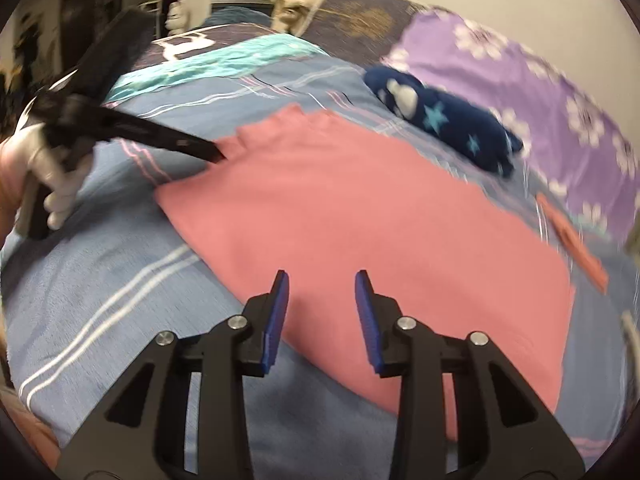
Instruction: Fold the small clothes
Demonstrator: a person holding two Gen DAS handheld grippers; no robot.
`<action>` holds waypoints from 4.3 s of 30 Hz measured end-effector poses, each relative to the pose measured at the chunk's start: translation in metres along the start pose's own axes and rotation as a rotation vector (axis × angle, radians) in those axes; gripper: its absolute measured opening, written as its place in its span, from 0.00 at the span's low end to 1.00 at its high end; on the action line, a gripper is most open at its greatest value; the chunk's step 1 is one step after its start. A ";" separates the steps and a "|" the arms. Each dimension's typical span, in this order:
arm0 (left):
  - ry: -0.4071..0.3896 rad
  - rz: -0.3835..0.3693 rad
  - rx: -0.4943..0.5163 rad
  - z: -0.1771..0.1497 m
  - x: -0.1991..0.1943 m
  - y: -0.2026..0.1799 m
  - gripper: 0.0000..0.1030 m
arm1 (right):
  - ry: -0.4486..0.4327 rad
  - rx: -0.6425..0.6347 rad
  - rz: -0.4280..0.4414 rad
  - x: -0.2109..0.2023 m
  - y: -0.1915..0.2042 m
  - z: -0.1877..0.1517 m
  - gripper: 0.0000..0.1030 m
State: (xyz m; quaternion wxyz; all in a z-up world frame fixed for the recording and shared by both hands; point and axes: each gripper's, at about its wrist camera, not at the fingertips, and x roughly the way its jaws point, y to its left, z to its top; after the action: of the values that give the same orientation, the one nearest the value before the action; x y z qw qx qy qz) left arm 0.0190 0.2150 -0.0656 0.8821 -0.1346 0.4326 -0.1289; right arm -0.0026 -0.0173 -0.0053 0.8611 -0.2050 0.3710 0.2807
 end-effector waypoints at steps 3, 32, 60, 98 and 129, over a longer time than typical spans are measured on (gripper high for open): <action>-0.007 -0.032 -0.078 -0.009 -0.004 0.017 0.00 | 0.012 0.038 0.009 0.005 -0.007 -0.004 0.34; 0.000 0.040 0.149 -0.049 -0.010 -0.054 0.41 | 0.027 0.363 -0.217 -0.049 -0.115 -0.072 0.47; -0.025 0.066 0.061 -0.050 -0.017 -0.056 0.36 | 0.063 0.694 -0.193 -0.056 -0.188 -0.142 0.58; -0.201 0.209 -0.140 -0.072 -0.078 -0.026 0.59 | -0.221 0.019 -0.073 -0.059 -0.009 0.001 0.37; -0.301 0.110 -0.407 -0.112 -0.078 0.046 0.71 | -0.038 -0.401 -0.201 0.059 0.120 0.039 0.59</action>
State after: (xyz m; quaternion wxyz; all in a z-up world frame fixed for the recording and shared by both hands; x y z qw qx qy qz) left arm -0.1117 0.2711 -0.0906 0.8969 -0.3034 0.3202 0.0303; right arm -0.0248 0.1151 -0.0423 0.8336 -0.4027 0.2691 0.2656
